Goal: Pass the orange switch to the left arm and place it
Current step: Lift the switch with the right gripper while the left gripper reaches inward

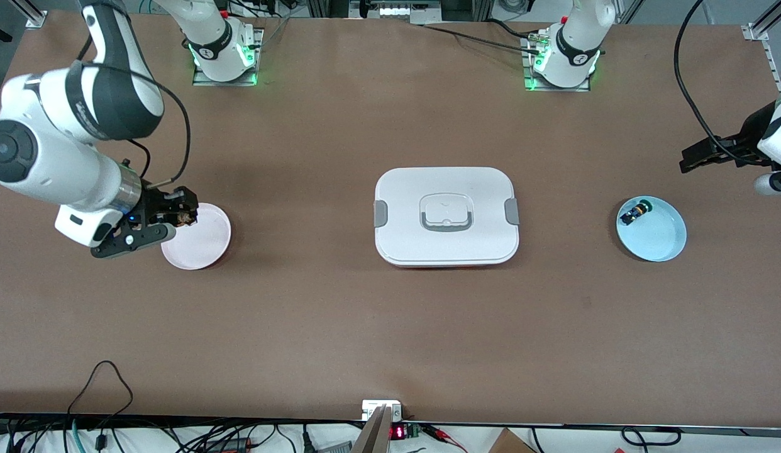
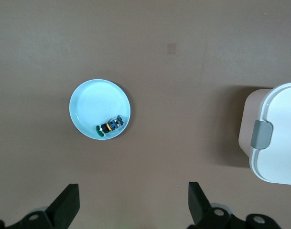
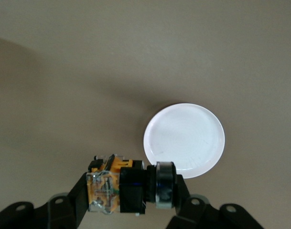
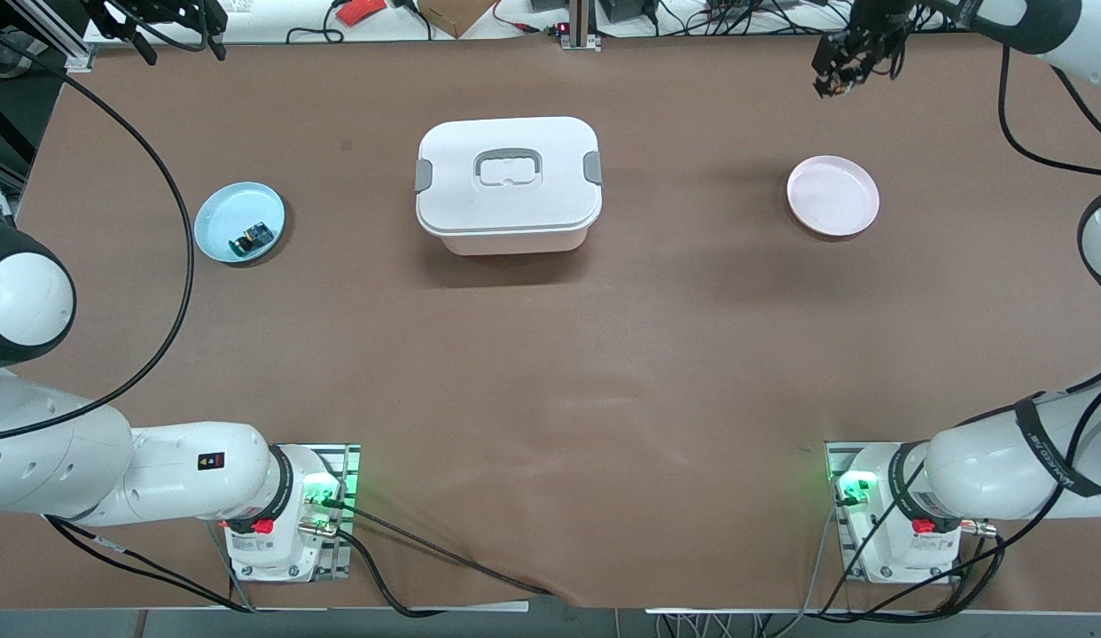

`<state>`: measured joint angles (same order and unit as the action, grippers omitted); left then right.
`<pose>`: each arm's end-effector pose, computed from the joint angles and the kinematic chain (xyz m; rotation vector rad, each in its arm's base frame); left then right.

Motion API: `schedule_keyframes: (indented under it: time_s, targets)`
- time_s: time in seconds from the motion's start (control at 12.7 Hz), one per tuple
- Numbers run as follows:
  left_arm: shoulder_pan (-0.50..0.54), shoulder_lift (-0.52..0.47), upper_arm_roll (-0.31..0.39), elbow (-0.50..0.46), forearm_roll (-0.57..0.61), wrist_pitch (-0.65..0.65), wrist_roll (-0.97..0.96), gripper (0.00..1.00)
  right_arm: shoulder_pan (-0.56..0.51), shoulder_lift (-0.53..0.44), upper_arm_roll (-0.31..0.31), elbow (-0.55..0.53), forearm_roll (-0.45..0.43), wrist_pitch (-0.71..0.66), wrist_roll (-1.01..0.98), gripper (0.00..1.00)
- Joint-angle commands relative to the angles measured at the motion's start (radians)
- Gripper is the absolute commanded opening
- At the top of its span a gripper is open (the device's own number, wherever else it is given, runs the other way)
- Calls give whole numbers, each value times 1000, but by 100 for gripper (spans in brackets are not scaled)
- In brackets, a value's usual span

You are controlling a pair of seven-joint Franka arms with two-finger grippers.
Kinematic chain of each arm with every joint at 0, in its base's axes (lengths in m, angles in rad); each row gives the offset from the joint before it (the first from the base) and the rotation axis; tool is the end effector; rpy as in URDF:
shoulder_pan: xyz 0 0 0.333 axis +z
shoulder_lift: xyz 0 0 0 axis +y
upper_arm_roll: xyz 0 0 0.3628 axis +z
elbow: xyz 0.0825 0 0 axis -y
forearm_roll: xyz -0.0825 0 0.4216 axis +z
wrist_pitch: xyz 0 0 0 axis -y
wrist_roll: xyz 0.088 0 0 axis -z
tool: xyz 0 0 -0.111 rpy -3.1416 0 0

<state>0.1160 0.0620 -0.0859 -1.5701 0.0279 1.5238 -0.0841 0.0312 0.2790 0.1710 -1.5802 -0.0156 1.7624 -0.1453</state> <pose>0.6057 0.0231 0.6268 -3.1066 -0.1771 0.1673 0.6719 0.1237 0.5016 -3.0622 -0.5365 0.1456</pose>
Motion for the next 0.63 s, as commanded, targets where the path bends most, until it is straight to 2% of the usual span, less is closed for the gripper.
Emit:
schedule_keyframes:
  time_s: [0.0, 0.24, 0.32, 0.55]
  targets:
    - [-7, 24, 11, 33, -46, -27, 20, 100, -4, -29, 59, 35, 16, -43, -59, 22]
    - [-4, 50, 20, 16, -195, -27, 20, 100, 33, -49, 122, 36, 19, -37, -202, 22]
    - [-1, 54, 26, 7, -274, -31, 20, 100, 53, -49, 122, 34, 23, -37, -282, 22]
    - [19, 85, 40, -71, -559, -36, 20, 100, 70, -46, 122, 26, 112, -32, -565, 22]
